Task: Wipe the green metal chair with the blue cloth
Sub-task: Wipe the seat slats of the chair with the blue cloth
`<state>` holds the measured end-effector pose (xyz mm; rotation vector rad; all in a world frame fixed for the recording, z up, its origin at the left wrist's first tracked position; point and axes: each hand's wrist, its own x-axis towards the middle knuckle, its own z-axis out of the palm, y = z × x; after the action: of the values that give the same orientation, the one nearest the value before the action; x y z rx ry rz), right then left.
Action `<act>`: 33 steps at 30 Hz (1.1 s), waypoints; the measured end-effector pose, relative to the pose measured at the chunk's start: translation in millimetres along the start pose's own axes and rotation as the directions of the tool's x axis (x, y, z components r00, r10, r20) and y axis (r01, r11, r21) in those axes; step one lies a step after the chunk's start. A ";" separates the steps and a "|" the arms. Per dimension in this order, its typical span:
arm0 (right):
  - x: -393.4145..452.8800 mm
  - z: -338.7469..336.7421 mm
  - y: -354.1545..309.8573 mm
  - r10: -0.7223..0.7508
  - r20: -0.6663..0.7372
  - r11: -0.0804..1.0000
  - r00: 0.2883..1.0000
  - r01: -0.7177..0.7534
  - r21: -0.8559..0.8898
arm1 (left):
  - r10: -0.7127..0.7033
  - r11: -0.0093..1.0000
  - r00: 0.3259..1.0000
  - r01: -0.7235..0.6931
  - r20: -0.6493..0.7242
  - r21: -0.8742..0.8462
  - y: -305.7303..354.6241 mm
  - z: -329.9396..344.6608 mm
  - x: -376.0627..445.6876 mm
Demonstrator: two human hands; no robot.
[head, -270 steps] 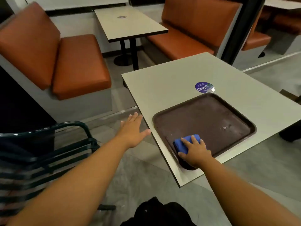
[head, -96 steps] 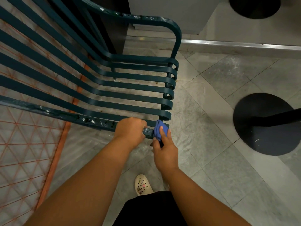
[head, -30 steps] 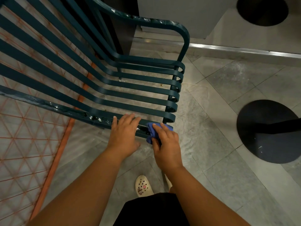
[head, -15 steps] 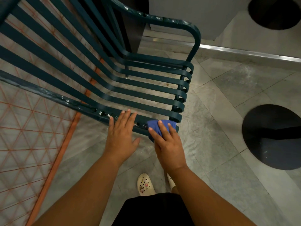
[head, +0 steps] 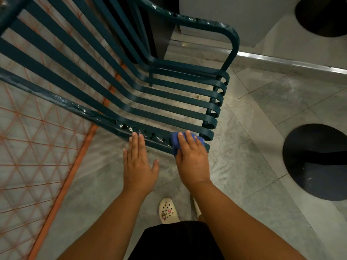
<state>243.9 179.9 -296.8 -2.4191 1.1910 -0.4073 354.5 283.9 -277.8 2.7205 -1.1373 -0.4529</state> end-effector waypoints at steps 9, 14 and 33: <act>4.2 -2.9 2.0 -0.020 0.017 0.998 1.000 0.020 0.052 | -0.106 0.992 0.989 0.097 0.108 0.080 2.9 3.5 1.2; 3.6 10.0 -10.4 -0.285 0.065 0.958 0.956 0.286 -0.016 | -0.100 0.992 0.982 0.085 0.162 0.097 8.3 2.6 3.2; 17.8 -3.0 -1.7 -0.135 0.091 0.990 0.987 0.138 -0.031 | -0.117 0.991 0.981 0.106 0.152 0.076 1.7 0.4 7.9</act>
<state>254.3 165.8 -292.0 -2.5322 1.0075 -0.3173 358.4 277.0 -279.5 2.8615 -1.0563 -0.6664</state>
